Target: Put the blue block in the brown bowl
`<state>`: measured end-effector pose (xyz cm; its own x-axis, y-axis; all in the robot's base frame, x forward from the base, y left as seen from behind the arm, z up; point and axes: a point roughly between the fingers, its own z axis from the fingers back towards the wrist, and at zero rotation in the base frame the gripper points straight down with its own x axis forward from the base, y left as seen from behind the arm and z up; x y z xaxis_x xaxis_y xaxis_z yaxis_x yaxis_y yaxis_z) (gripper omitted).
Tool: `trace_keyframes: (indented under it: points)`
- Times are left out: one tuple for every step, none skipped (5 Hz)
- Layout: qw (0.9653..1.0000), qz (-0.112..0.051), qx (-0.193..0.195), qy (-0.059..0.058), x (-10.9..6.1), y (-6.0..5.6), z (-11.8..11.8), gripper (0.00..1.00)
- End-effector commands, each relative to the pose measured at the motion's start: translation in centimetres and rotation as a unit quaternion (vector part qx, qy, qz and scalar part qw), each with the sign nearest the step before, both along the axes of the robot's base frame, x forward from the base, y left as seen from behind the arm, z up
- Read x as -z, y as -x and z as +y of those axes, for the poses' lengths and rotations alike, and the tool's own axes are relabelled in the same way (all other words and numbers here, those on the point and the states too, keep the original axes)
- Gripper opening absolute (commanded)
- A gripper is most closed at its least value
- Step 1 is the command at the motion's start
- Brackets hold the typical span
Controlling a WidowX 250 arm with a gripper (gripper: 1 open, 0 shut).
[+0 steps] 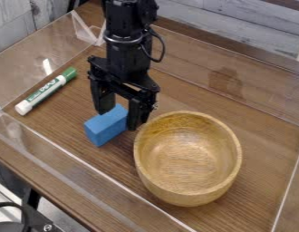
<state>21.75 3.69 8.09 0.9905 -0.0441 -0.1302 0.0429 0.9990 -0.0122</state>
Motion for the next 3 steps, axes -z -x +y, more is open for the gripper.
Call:
trace_keyframes:
  points:
    - [0.9994, -0.034, -0.002, -0.005, -1.22, -0.18, 0.54, 1.00]
    - [0.9994, -0.036, -0.001, -0.004, -1.04, 0.10, 0.68, 1.00]
    - [0.9992, -0.039, 0.003, -0.001, -0.87, 0.33, 0.83, 1.00]
